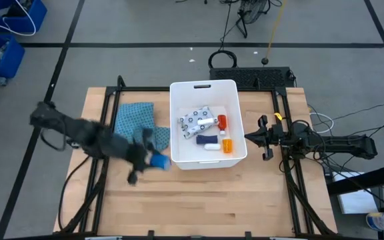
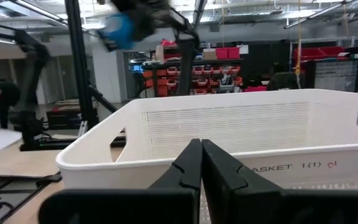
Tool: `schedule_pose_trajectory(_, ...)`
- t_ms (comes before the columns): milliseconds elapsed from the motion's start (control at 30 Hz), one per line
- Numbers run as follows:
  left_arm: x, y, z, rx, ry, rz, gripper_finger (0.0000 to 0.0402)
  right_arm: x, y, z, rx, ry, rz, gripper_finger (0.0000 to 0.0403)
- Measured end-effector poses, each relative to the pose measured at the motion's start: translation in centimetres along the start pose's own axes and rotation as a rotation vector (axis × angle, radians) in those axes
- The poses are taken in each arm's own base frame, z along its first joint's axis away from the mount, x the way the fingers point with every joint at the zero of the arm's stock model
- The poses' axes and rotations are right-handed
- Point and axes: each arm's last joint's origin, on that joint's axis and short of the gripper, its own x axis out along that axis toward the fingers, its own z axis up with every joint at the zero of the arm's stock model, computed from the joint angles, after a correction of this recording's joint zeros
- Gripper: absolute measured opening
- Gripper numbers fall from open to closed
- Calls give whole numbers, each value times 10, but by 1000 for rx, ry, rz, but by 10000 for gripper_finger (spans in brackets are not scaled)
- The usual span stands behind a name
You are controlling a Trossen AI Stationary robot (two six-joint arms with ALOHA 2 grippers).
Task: Pick & place medical supplies in basket/bin
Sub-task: Put the small blue bandage into the white bin
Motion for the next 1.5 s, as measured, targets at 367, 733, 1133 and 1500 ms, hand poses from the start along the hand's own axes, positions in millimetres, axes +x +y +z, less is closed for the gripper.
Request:
schedule_pose_trajectory(367,-27,31,-106,-127,-359,193,142,0,1,-2,5,26,37,0)
schedule_pose_trajectory(733,-11,26,-176,-114,-515,343,153,0,1,-3,-37,37,34,0)
schedule_pose_trajectory(1133,-7,30,-195,-160,-574,424,154,0,2,-2,-121,20,69,0)
schedule_pose_trajectory(1500,-24,56,-160,-257,-561,659,145,0,0,6,-294,-63,-33,0)
